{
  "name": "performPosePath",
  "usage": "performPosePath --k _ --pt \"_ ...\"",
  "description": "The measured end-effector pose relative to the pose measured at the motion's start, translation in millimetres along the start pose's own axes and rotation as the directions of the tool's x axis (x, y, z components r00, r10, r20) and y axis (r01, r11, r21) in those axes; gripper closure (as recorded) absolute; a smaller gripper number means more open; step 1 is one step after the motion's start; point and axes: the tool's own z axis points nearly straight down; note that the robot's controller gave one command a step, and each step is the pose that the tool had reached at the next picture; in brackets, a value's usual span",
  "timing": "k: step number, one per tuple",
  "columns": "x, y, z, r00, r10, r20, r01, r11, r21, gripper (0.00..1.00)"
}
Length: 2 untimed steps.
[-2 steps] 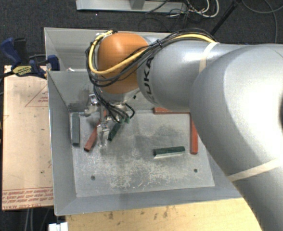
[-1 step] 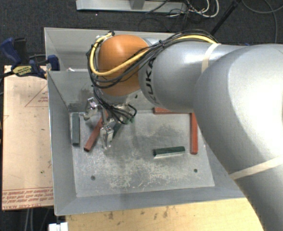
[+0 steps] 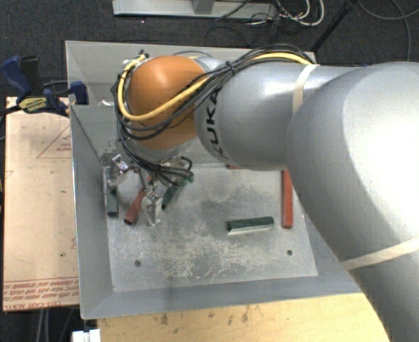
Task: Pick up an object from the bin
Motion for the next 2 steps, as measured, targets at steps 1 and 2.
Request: performPosePath --k 1,2 --pt "-2.8 -4 17 1.0 0.002 0.024 -0.002 1.0 -0.001 0.0" --pt "-15.6 9 17 0.943 -0.332 0.011 0.332 0.943 0.017 1.0"
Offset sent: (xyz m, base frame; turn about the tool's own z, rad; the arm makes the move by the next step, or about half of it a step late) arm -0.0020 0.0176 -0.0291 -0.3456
